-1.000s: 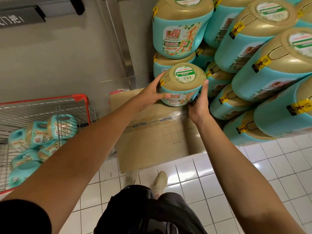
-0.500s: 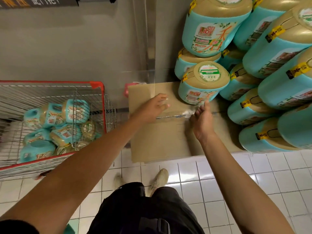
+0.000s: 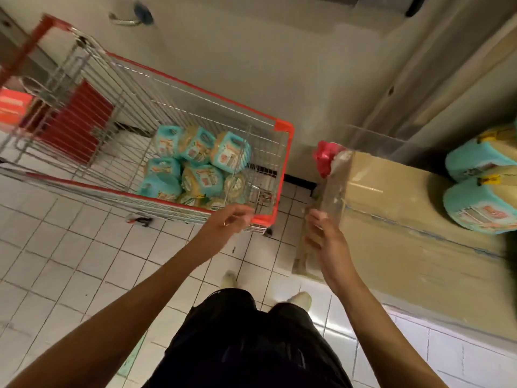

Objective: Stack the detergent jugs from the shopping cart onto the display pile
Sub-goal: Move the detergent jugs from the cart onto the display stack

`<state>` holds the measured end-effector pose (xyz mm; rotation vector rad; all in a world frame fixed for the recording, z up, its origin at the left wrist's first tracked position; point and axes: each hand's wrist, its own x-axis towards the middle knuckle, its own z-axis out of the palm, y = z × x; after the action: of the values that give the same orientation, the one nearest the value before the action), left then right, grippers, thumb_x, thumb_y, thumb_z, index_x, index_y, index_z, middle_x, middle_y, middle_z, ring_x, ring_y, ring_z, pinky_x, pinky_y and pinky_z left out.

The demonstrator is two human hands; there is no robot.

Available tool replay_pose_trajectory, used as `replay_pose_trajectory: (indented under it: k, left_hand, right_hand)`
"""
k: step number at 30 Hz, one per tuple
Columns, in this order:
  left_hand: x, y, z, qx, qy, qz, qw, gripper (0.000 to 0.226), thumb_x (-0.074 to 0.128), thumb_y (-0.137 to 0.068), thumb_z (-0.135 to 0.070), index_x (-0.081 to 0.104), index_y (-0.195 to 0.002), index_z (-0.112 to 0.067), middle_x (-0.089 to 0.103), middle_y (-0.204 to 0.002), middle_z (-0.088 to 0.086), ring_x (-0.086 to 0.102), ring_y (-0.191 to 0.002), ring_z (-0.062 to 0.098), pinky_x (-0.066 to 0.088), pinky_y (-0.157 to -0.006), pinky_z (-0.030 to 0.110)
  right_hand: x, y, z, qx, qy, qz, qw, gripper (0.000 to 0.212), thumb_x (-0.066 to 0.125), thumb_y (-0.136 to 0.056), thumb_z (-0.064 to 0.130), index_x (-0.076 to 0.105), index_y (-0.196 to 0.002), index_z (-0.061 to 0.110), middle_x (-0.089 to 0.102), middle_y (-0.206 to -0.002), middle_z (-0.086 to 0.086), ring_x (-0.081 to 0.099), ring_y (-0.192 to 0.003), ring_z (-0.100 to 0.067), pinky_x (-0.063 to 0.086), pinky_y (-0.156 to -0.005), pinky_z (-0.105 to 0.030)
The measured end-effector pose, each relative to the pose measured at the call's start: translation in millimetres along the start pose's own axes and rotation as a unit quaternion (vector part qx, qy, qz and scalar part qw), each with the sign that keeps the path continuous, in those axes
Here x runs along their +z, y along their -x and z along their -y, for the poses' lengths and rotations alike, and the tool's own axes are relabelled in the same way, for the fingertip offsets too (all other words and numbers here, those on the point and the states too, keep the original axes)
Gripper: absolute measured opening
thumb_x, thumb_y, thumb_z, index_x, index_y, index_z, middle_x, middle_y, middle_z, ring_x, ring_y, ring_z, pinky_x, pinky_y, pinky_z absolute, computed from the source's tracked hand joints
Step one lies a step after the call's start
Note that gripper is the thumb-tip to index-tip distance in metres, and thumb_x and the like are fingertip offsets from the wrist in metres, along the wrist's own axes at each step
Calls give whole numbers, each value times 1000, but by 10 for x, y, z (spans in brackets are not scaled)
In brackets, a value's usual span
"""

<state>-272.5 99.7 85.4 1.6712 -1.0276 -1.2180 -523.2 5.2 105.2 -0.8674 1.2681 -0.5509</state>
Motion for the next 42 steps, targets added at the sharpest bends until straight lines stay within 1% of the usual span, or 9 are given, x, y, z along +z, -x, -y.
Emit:
replay_pose_trajectory:
  k: [4, 9, 15, 20, 25, 32, 35, 39, 42]
  left_hand:
    - [-653, 395, 258, -32, 58, -75, 995, 24, 63, -97, -43, 71, -117, -32, 74, -118, -8, 73, -109, 19, 62, -90, 37]
    - [-1263, 662, 515, -60, 113, -143, 981, 17, 58, -108, -18, 70, -117, -25, 76, -114, -5, 74, -106, 18, 60, -89, 36]
    - [-1673, 618, 613, -74, 168, -179, 967, 30, 60, -99, -29, 69, -121, -11, 76, -114, 4, 74, -106, 24, 61, -88, 35]
    - [-1841, 256, 675, -86, 185, -178, 963, 22, 60, -106, -21, 69, -123, -10, 74, -118, 12, 73, -109, 29, 60, -89, 38]
    - [-1978, -301, 658, -100, 187, -172, 962, 15, 58, -107, -14, 71, -115, -17, 72, -119, 16, 74, -99, 16, 60, -80, 28]
    - [-2163, -1241, 749, -191, 194, -179, 945, 14, 61, -105, -24, 72, -113, -23, 79, -109, 1, 76, -98, 17, 61, -85, 33]
    - [-2191, -1686, 913, -241, 200, -170, 934, 21, 66, -96, -39, 73, -109, -25, 79, -107, 2, 77, -99, 23, 62, -86, 36]
    - [-2157, -2298, 1312, -306, 247, -150, 907, 22, 58, -108, -29, 69, -117, -13, 75, -117, 13, 73, -105, 32, 62, -83, 40]
    - [-2123, -2728, 1570, -355, 268, -141, 884, 33, 52, -111, -29, 61, -130, -4, 71, -116, 12, 69, -99, 26, 56, -71, 32]
  right_hand:
    - [675, 39, -156, -8, 58, 39, 998, 37, 45, -111, 47, 69, -132, 28, 76, -122, 14, 69, -118, -9, 52, -91, -29]
    - [1372, -26, -237, 9, 85, 83, 993, 47, 44, -109, 50, 69, -130, 16, 74, -128, -1, 69, -120, -18, 55, -88, -29]
    - [1989, -262, -144, 11, 87, 111, 990, 38, 40, -114, 38, 69, -117, 13, 69, -111, -9, 65, -112, -28, 54, -96, -45]
    - [2302, -689, 70, 25, 94, 106, 990, 43, 38, -115, 35, 63, -126, 1, 69, -115, -15, 66, -109, -32, 55, -98, -49]
    - [2505, -1341, 279, 27, 111, 93, 989, 38, 43, -113, 42, 67, -118, 12, 74, -109, -2, 70, -106, -23, 58, -84, -37]
    - [2847, -2390, 508, 48, 139, 83, 986, 34, 45, -112, 41, 65, -107, 14, 70, -124, -16, 67, -122, -32, 56, -102, -47]
    - [3046, -2880, 558, 64, 175, 68, 980, 37, 44, -111, 44, 60, -106, 11, 70, -116, -19, 69, -109, -31, 57, -85, -35]
    - [3263, -3574, 494, 100, 213, 31, 971, 41, 45, -112, 41, 65, -96, 10, 71, -81, 4, 70, -72, -11, 54, -59, -25]
    - [3358, -4086, 361, 105, 243, -34, 964, 33, 45, -113, 30, 69, -105, 9, 69, -84, -3, 72, -66, -13, 49, -48, -19]
